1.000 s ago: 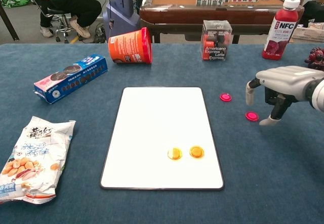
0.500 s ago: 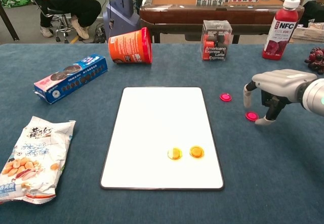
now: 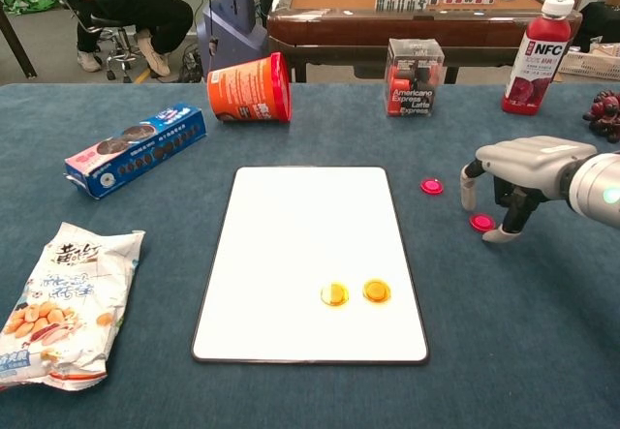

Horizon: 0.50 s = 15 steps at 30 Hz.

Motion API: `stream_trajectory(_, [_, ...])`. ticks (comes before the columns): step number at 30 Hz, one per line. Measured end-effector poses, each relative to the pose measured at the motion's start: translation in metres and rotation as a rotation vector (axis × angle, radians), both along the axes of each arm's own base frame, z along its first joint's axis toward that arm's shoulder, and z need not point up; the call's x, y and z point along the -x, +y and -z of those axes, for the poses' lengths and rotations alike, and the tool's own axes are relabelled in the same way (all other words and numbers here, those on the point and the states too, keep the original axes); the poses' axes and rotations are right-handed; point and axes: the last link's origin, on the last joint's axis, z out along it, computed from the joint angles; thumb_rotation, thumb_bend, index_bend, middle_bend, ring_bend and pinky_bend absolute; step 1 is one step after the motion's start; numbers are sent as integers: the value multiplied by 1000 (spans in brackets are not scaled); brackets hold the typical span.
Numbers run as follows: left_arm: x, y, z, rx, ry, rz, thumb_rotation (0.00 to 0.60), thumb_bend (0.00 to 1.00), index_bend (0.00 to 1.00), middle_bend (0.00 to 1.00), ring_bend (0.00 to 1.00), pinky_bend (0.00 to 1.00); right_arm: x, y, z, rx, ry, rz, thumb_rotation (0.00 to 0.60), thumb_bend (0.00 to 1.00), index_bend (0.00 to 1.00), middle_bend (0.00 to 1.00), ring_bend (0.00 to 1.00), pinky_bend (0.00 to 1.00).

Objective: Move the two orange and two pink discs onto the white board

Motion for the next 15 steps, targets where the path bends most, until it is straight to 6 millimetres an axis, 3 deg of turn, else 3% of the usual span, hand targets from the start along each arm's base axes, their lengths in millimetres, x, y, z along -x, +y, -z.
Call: stream_trajectory(15, [0,-1,1,-1,-4,-1,600,295,350,576,535,734,3,-2,0,0,6,20,600,209,461,1000,1000,1000])
